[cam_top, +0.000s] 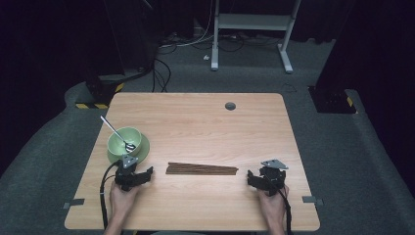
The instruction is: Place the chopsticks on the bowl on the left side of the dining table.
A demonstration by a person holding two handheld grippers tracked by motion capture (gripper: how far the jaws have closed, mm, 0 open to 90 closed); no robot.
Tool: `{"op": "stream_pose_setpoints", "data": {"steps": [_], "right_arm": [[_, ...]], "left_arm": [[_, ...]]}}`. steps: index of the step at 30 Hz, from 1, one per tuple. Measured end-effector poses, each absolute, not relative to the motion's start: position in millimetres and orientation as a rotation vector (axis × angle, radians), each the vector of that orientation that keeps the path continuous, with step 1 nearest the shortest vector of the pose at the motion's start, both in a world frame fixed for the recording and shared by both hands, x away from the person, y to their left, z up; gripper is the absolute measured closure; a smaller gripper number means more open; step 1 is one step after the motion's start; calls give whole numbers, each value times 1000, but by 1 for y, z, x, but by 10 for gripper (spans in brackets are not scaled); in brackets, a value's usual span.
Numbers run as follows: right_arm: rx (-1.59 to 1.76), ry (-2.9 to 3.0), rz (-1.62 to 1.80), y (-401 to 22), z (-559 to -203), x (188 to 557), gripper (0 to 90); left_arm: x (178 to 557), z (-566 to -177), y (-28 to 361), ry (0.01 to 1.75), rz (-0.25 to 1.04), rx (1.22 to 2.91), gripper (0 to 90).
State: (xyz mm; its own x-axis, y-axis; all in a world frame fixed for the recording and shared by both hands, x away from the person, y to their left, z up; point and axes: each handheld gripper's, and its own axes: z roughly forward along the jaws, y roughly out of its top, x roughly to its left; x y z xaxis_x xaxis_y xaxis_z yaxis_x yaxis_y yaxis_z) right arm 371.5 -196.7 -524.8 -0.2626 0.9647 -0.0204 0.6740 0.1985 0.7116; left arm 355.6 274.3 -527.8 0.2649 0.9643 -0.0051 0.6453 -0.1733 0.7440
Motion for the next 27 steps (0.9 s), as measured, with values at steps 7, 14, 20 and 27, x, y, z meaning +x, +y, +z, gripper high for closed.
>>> {"op": "stream_pose_setpoints", "data": {"steps": [7,14,20,27], "right_arm": [[1527,2009,824,-196,-525,371,153],[1519,2012,828,-196,-525,371,160],[1520,2012,829,-196,-525,371,162],[1522,2011,831,-196,-525,371,169]], "left_arm": [[356,-528,272,1454,644,1903,245],[351,-524,272,1418,587,1878,246],[350,-524,266,1383,562,1899,244],[347,-524,261,1354,531,1894,247]]}}
